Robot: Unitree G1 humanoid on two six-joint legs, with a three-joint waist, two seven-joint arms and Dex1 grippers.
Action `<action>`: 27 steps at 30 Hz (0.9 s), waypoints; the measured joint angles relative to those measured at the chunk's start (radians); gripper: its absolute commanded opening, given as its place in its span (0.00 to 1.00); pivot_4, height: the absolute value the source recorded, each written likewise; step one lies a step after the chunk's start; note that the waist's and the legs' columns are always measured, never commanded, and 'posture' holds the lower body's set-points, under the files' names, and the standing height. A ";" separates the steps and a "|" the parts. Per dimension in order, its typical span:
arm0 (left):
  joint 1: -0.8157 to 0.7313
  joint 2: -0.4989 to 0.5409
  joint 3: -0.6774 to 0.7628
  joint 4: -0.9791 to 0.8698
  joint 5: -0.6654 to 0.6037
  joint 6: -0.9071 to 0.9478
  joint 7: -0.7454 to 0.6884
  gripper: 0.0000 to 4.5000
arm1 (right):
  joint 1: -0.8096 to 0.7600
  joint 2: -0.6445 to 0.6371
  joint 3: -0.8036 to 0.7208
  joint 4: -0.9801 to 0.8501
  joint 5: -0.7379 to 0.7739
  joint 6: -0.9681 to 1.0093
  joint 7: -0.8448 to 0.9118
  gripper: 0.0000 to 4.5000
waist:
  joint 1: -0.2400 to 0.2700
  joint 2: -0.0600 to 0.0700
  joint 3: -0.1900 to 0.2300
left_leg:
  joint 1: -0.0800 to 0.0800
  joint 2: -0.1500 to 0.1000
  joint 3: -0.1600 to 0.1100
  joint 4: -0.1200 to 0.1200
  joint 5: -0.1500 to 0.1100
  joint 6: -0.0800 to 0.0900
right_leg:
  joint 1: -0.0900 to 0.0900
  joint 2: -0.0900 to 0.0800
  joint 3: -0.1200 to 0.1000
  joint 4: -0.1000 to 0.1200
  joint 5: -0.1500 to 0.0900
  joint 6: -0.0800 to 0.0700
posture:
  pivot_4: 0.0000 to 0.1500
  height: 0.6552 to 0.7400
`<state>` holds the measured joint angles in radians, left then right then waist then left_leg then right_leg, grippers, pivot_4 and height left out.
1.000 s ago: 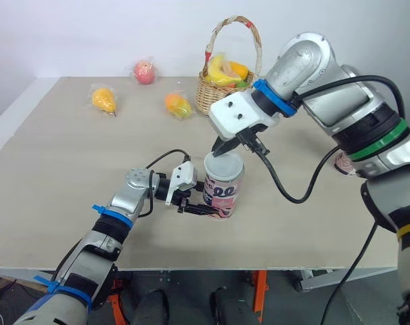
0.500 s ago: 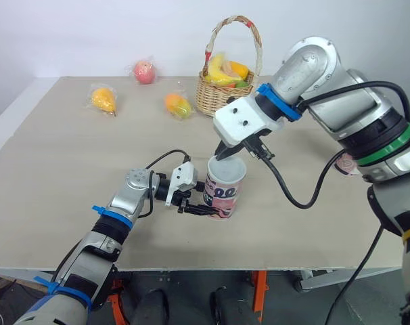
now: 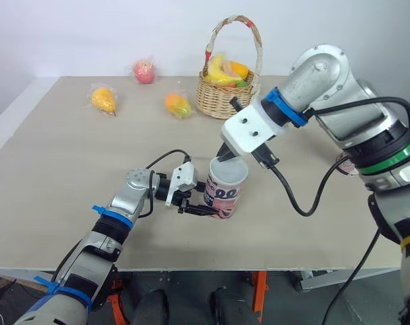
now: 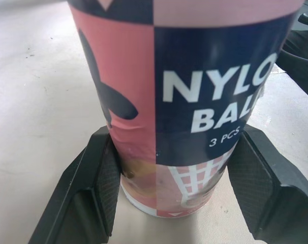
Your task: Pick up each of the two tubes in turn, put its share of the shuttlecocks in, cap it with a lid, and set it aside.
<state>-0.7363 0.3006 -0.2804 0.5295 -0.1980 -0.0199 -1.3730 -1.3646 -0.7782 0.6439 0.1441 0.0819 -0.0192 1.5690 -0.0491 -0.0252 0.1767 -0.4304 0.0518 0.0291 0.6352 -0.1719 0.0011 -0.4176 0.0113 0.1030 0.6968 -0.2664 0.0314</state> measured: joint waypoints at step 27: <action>0.000 0.004 0.009 -0.001 -0.003 0.006 -0.007 0.63 | 0.103 0.016 -0.235 -0.109 0.201 0.447 0.005 0.02 | -0.002 0.000 0.000 | -0.004 0.000 0.000 0.000 0.000 0.000 | -0.004 0.001 0.000 0.000 0.001 0.000 | 1.00 0.99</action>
<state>-0.7367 0.3044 -0.2716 0.5287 -0.2006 -0.0143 -1.3796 -1.2619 -0.7619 0.4088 0.0352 0.2831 0.4278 1.5741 -0.0508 -0.0251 0.1771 -0.4340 0.0520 0.0292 0.6353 -0.1720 0.0010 -0.4220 0.0119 0.1031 0.6972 -0.2655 0.0312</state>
